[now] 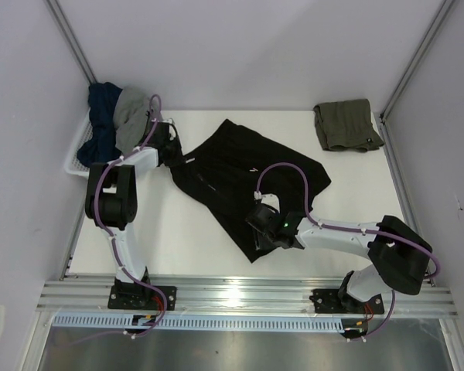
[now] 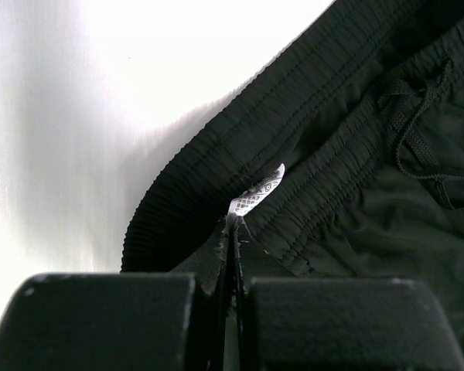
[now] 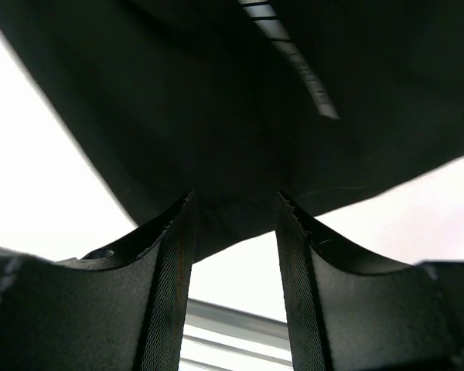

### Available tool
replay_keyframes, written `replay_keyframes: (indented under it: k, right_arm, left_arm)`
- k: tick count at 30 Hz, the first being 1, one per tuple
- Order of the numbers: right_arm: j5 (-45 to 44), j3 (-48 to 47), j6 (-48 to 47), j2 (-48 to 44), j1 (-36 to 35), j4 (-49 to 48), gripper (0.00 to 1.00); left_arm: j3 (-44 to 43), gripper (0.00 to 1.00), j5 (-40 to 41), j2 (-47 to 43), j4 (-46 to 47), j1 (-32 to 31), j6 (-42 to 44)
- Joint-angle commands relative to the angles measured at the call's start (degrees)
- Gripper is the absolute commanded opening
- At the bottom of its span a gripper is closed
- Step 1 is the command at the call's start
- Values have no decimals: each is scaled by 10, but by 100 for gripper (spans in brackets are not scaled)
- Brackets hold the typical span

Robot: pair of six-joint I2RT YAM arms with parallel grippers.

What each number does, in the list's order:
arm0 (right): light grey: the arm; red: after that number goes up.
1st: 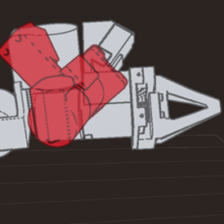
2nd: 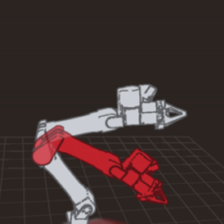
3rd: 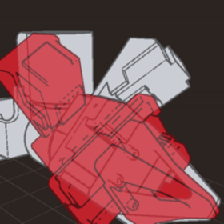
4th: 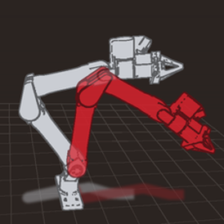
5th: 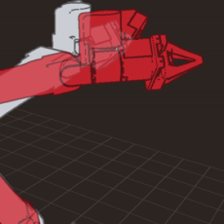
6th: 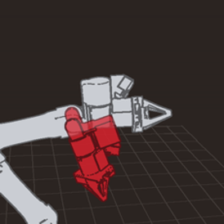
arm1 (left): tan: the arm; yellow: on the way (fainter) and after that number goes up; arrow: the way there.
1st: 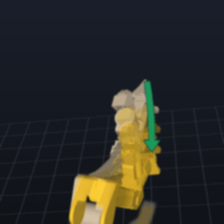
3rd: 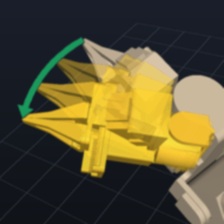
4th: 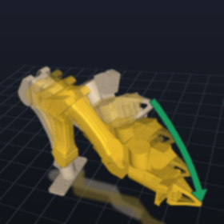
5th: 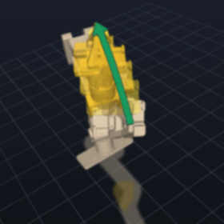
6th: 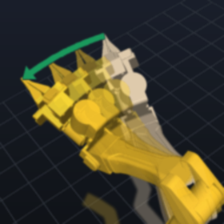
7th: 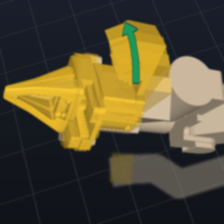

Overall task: Fold and stack the shorts
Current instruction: Flatten the shorts out

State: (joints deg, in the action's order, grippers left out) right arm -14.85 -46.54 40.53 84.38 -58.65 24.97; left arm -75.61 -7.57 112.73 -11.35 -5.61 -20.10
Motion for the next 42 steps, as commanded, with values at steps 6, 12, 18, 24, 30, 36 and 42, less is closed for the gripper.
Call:
replay_keyframes:
  k: [6, 12, 18, 24, 30, 36, 42]
  right_arm:
    - [-73, -21, 1, 17, -1, 43, 46]
    - [-55, -6, 1, 37, 4, 14, 41]
    - [-40, -7, -5, 50, 4, 5, 15]
    - [-78, -14, -6, 4, -15, 43, 0]
    - [-98, -33, -18, -16, -33, 101, 7]
    - [-65, -11, -26, -14, -35, 69, 9]
    - [-56, -16, -33, -11, -45, 66, 0]
  left_arm:
    - [-19, 0, 19, -29, 9, -12, 5]
    - [-24, 0, 22, -27, 5, -14, 8]
    - [-30, 0, 25, -25, 0, -14, 13]
    - [-40, 0, 29, -25, -9, -14, 15]
    - [-62, 0, 34, -22, -26, -14, 17]
    - [-65, 0, 34, -22, -28, -15, 18]
    - [-64, 0, 36, -18, -31, -16, 21]
